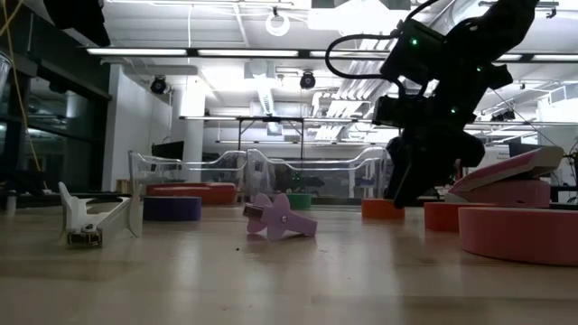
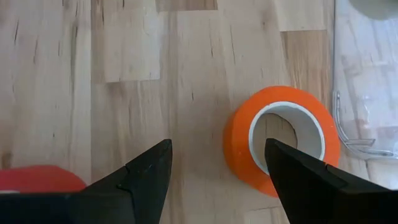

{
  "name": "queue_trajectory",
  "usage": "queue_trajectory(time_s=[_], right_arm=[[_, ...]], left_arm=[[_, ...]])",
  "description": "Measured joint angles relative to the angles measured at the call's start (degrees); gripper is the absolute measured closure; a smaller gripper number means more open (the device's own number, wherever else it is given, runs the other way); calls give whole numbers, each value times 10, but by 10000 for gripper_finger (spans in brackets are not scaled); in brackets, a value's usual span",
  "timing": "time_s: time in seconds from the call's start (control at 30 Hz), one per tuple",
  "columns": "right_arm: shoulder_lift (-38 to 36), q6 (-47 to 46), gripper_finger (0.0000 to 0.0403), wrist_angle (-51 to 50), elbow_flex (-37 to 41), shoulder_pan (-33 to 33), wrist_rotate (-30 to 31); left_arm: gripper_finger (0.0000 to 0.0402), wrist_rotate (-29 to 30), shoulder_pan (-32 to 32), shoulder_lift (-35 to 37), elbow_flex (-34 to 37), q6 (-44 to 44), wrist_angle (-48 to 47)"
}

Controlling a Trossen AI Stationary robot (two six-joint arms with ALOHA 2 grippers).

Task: Pick and place Stapler, Stapler remover, tape
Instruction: Put the orange tape into the top right transparent bin

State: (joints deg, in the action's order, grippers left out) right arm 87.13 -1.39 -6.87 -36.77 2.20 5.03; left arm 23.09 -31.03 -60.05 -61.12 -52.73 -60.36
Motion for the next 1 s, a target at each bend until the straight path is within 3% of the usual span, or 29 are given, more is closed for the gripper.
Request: queue_trajectory(time_s=[0.47, 1.0], right_arm=[[0, 19, 173, -21, 0, 0, 36], [-2, 27, 377, -48, -2, 0, 23]], left_arm=[[218, 0, 0, 0, 0, 46, 2], [218, -16, 0, 0, 0, 60, 2]])
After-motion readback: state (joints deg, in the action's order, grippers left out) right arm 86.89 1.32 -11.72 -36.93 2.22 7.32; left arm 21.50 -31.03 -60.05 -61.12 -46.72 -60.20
